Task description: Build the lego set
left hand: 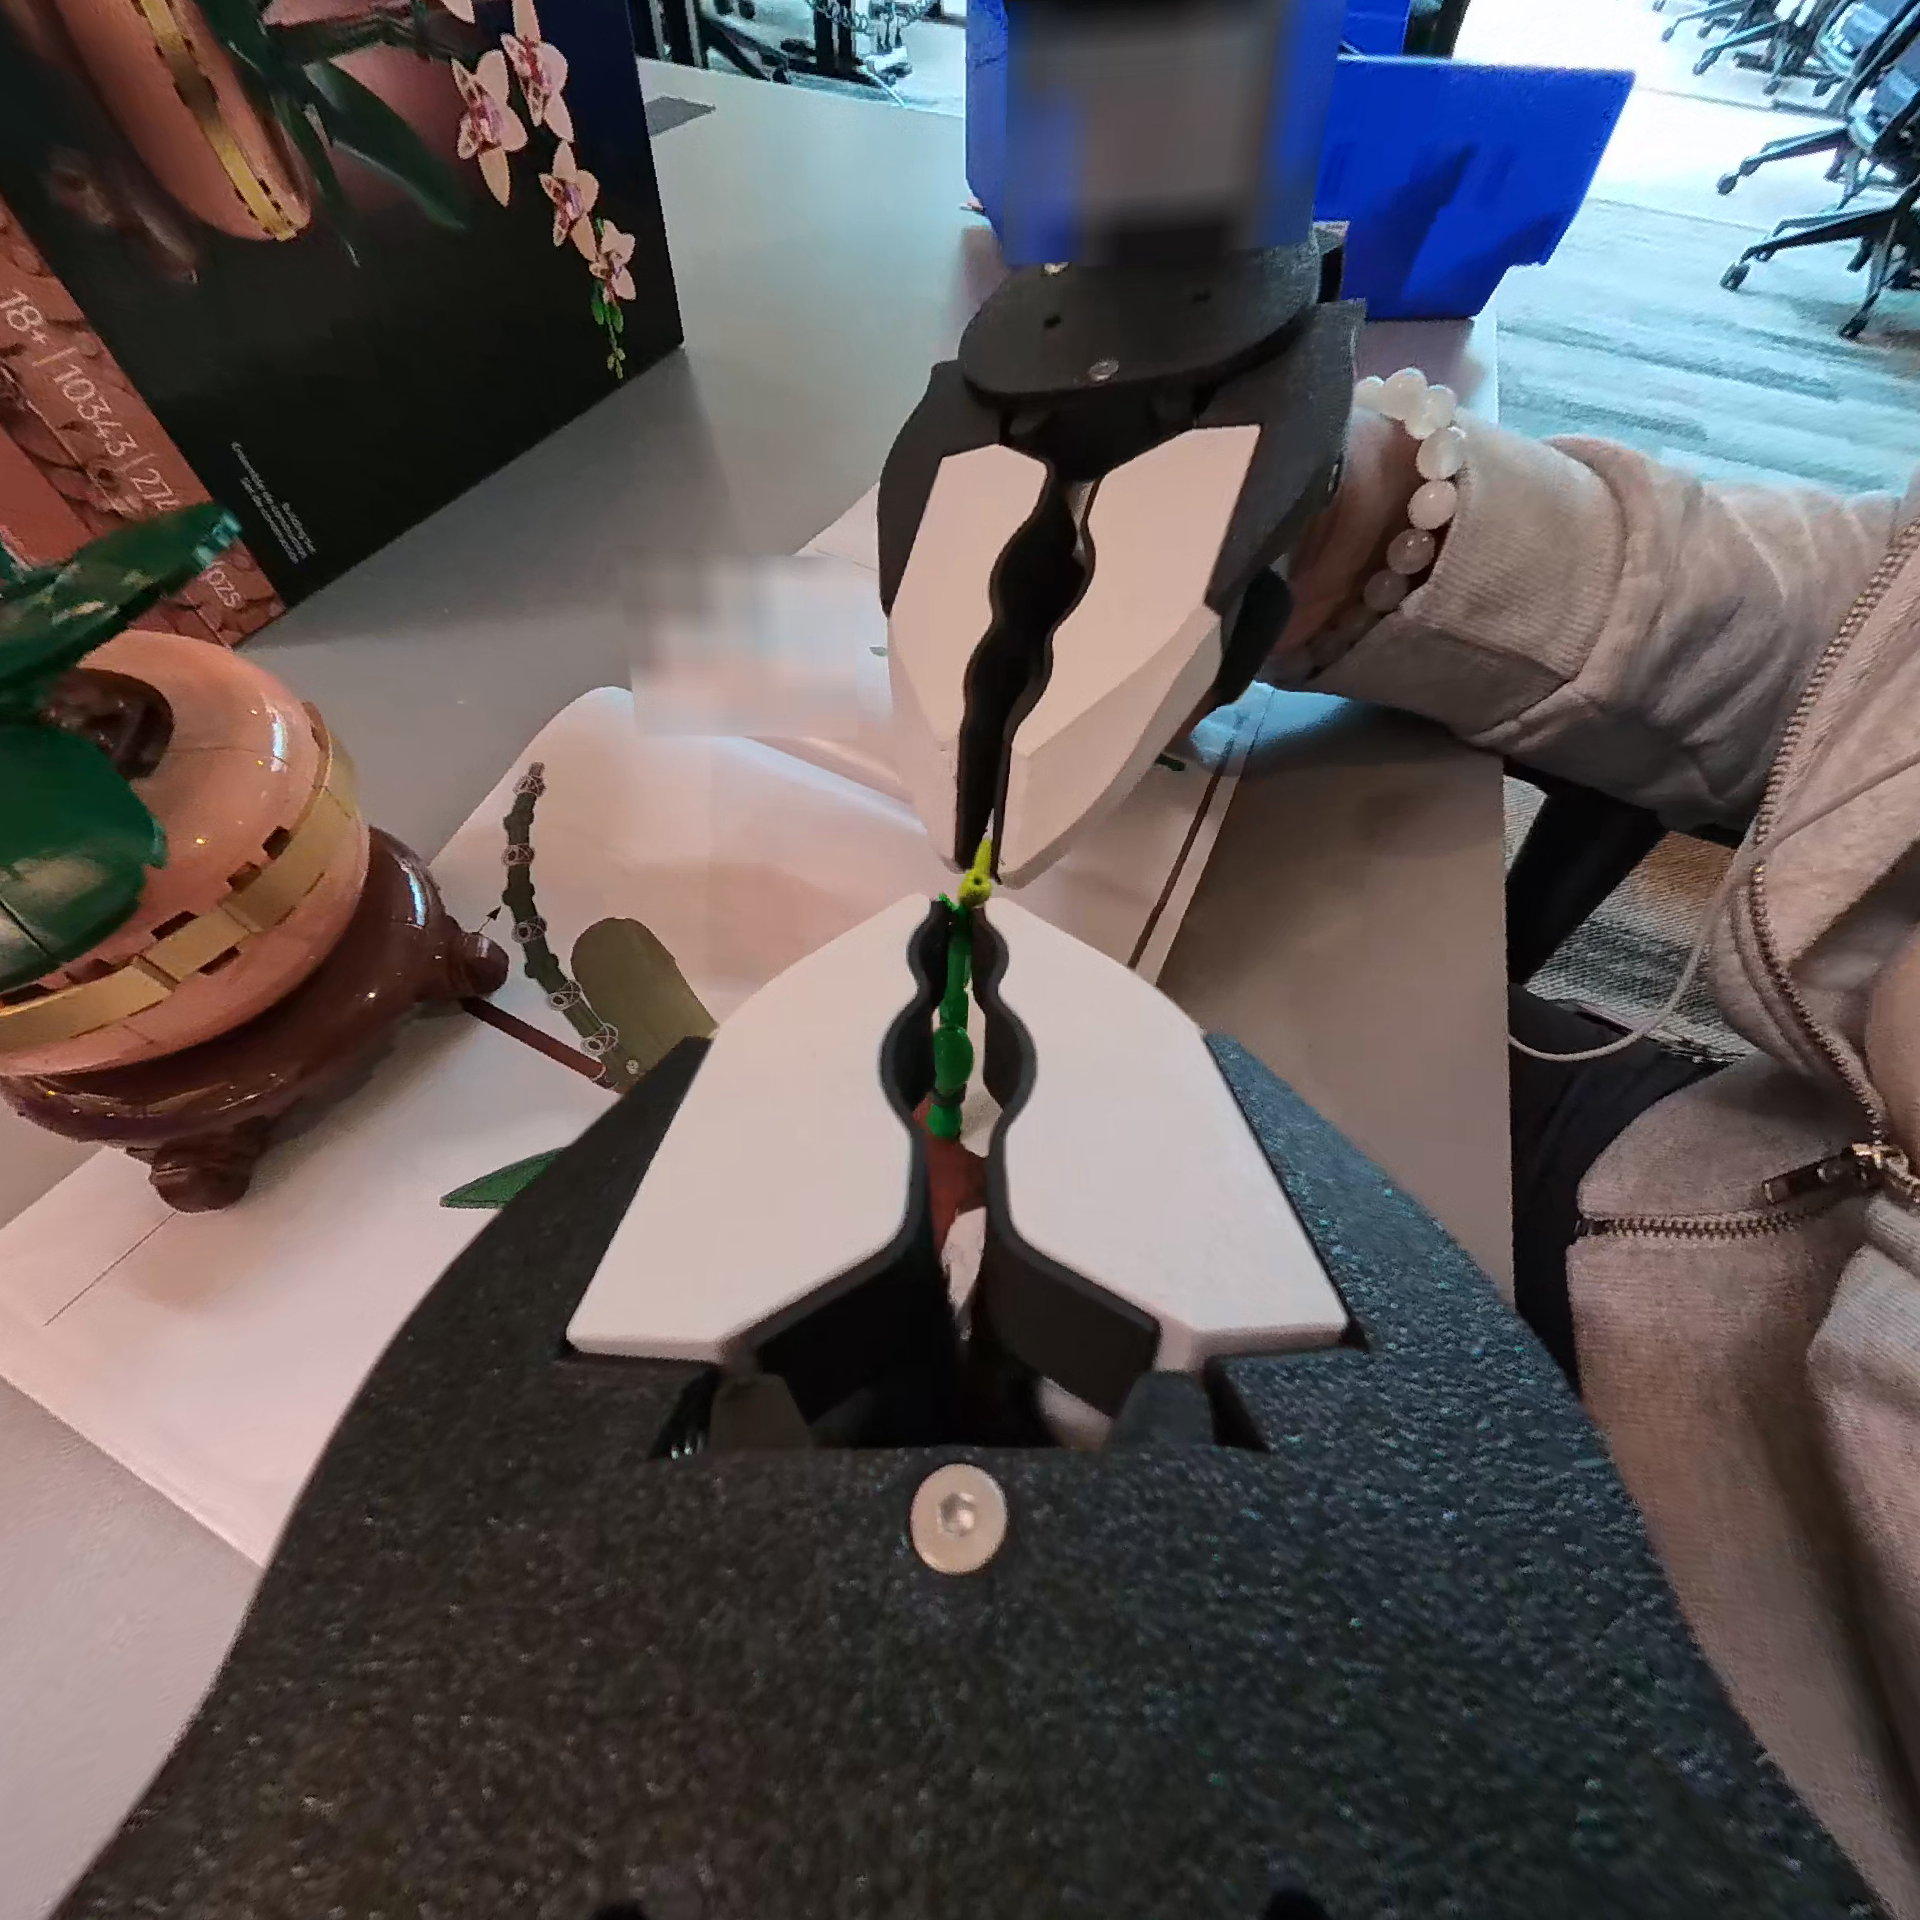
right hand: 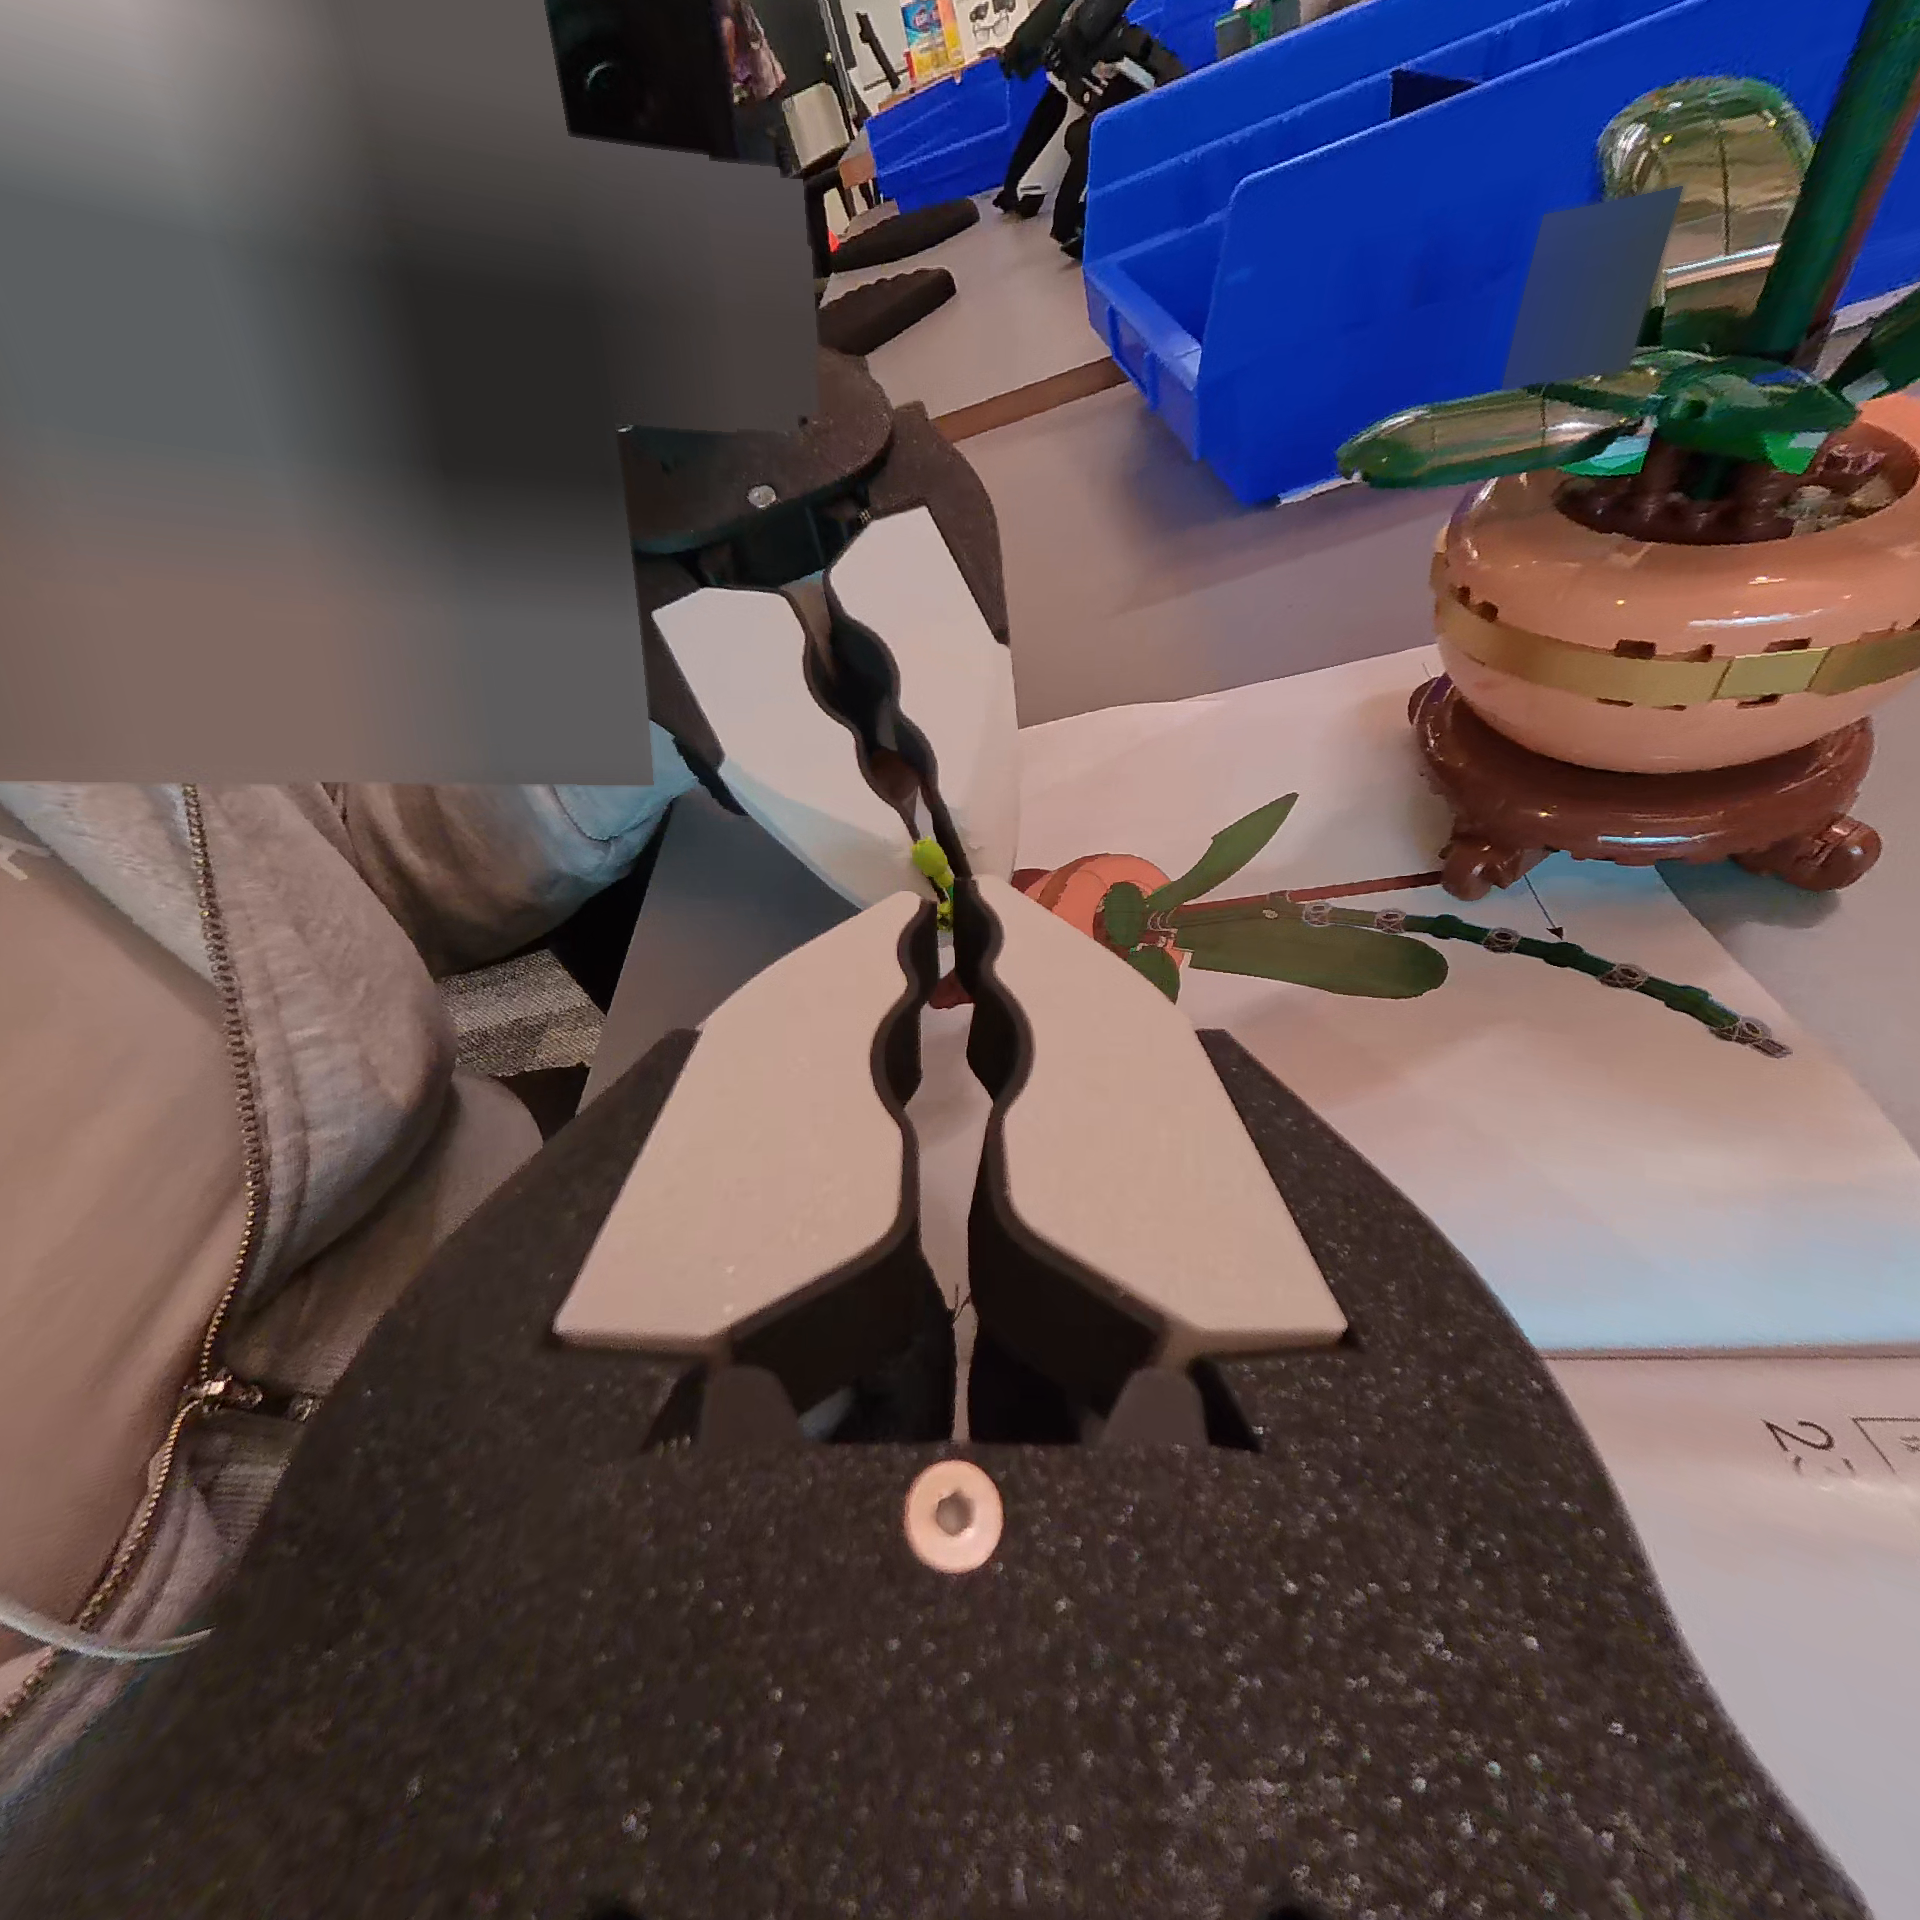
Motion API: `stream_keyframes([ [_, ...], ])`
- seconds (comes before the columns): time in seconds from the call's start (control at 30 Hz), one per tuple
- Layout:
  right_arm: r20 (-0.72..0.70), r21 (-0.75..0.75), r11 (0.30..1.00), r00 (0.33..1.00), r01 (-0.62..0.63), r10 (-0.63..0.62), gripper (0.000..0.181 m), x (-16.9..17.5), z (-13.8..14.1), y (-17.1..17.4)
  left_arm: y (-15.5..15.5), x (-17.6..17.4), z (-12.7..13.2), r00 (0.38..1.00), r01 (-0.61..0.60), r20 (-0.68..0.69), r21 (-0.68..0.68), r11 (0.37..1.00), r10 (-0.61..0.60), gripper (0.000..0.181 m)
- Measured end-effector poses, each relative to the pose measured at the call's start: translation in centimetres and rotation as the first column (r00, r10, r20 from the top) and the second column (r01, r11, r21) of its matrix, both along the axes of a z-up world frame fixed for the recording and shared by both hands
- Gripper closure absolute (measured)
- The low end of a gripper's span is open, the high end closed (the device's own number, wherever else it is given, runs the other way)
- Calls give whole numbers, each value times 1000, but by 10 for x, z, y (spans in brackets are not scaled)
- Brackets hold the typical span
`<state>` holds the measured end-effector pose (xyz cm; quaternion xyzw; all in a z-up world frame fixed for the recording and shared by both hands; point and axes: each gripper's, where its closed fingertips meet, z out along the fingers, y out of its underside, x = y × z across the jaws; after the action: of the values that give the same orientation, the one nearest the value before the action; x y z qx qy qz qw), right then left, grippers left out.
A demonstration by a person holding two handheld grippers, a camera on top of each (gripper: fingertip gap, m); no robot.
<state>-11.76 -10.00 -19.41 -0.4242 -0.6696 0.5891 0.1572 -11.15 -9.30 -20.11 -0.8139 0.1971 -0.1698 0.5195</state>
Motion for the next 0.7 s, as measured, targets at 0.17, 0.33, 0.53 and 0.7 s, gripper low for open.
stream_keyframes([
  [0.17, 17, 3, 1000, 1000, -5, 5, 178, 1, -2, -1, -1, 1, -2, 999, 11, 33, -19, 1000, -10, 179],
  [0.33, 9, 28, 1000, 1000, 6, -6, 179, 1, -3, 0, 0, 1, -3, 998, 7, 64, -27, 1000, -5, 179],
  [0.53, -9, 37, 999, 1000, 28, -28, 179, -2, -3, 1, 1, -1, -2, 994, -2, 111, -28, 1000, 5, 180],
  [0.7, -18, 26, 999, 1000, 20, -20, 178, -2, -1, 0, 1, -1, -2, 992, 5, 125, -30, 1000, -1, 179],
])
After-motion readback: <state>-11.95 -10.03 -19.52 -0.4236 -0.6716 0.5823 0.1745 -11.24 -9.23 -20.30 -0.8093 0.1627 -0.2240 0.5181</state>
